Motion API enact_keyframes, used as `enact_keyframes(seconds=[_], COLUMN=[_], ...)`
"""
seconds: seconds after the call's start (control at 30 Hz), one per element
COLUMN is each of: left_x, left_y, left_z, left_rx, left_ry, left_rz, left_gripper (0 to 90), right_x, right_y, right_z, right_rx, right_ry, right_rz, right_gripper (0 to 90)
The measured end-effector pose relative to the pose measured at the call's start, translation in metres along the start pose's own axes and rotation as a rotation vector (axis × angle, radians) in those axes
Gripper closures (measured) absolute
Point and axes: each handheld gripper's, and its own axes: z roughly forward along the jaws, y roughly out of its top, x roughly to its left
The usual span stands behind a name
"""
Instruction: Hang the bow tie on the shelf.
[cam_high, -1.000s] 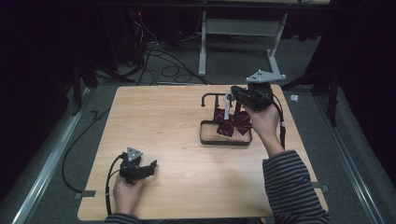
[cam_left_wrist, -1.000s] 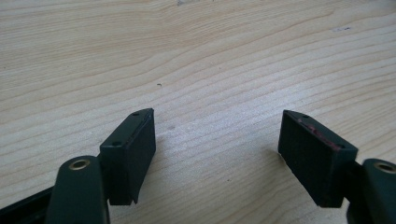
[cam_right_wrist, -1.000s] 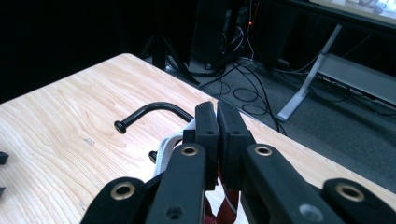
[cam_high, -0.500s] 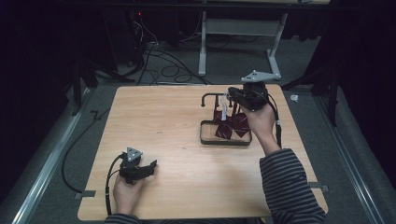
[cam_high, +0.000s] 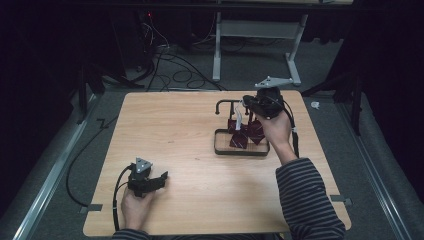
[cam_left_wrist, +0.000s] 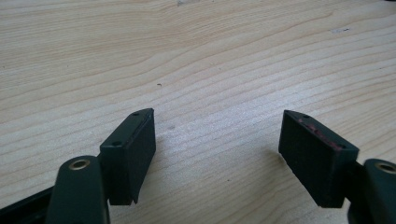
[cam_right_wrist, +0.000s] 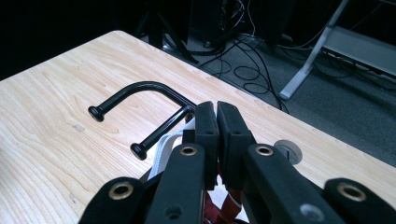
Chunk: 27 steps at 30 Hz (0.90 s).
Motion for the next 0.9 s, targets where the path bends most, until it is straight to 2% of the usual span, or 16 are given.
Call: enact_keyframes(seconds=[0.37,0.57,0.9], left_x=[0.0002,0.0003,0.0004], left_y=[0.0001,0.0002,0.0001], left_z=[-0.0002,-0.0003,-0.0003], left_rx=[0.003,0.004,0.003], left_ry=[-0.001,-0.002,-0.003], left_rz=[0.000,0.000,-0.001], left_gripper=[27.9,27.9,27.9], right_x=[-0.0018,-0.0010,-0.0017], right_y=[-0.0008,-0.0013,-0.0022], right_z=[0.0038,0.0072,0.0070], right_rx=[0.008,0.018,0.022], right_ry=[0.004,0.011,0.016], right_rz=[0.014,0.009,0.030], right_gripper=[89.1,85.9,79.2])
